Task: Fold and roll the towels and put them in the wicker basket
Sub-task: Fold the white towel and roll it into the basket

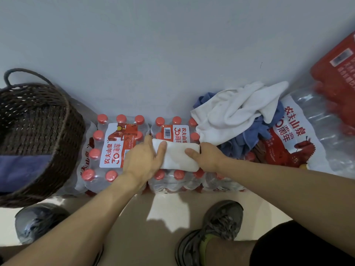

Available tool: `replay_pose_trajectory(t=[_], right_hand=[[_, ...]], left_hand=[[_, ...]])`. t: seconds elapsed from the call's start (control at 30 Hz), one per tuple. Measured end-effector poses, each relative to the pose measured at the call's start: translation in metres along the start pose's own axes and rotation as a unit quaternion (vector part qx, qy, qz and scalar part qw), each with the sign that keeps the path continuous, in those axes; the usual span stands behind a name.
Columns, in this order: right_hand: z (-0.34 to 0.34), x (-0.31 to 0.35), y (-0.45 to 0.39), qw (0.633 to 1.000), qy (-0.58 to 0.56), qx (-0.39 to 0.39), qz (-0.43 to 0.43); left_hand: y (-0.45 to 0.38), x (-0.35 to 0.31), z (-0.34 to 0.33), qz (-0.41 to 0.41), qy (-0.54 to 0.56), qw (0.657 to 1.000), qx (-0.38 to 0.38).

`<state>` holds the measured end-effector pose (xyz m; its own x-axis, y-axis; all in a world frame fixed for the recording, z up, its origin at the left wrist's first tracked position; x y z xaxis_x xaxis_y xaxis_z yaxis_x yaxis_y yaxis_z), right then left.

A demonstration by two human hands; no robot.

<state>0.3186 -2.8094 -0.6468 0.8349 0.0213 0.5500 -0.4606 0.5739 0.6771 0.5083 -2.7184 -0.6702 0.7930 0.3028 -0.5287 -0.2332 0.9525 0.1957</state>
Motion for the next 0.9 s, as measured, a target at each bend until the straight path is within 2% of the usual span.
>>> replay_pose_trajectory(t=[0.1, 0.2, 0.3, 0.37, 0.47, 0.53, 0.6, 0.7, 0.83, 0.9], right_hand=[[0.003, 0.003, 0.001, 0.999, 0.02, -0.005, -0.039], [0.004, 0.005, 0.004, 0.999, -0.001, 0.004, -0.048], [0.004, 0.008, 0.007, 0.999, -0.008, 0.007, -0.054], [0.005, 0.009, 0.008, 0.998, -0.012, 0.014, -0.063], [0.015, 0.014, 0.014, 0.988, -0.077, 0.082, -0.109], [0.03, 0.022, 0.019, 0.988, 0.02, 0.112, -0.108], [0.048, 0.036, 0.024, 0.984, 0.137, 0.105, -0.037], [0.062, 0.061, 0.035, 0.979, 0.113, 0.135, 0.098], [0.058, 0.085, 0.046, 0.972, 0.091, 0.143, 0.161], [0.055, 0.093, 0.048, 0.966, 0.095, 0.141, 0.192]], left_hand=[[0.003, -0.004, 0.001, -0.013, 0.026, 0.999, 0.024], [-0.001, -0.007, 0.002, 0.062, 0.176, 0.976, 0.114], [-0.007, -0.006, 0.007, 0.117, 0.246, 0.953, 0.13], [-0.012, -0.002, 0.011, 0.169, 0.308, 0.926, 0.139], [-0.013, -0.004, 0.02, 0.22, 0.412, 0.864, 0.187], [-0.014, -0.01, 0.029, 0.199, 0.429, 0.855, 0.214], [-0.015, -0.018, 0.043, 0.161, 0.421, 0.855, 0.257], [-0.016, -0.035, 0.068, 0.094, 0.35, 0.873, 0.326], [-0.019, -0.066, 0.111, 0.021, 0.283, 0.881, 0.379], [-0.021, -0.076, 0.138, -0.005, 0.277, 0.868, 0.413]])
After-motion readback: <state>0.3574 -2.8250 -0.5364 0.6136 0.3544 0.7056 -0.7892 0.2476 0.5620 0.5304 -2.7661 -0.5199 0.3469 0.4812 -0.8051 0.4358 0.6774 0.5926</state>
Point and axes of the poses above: each hand's wrist, its own y-axis away from the middle knuckle, its own z-axis out of the back of the hand, x = y × z, the point moved 1 cm from there along -y, towards the middle knuckle, and after that the axes turned 14 degrees about x, right-handed, at the moved point
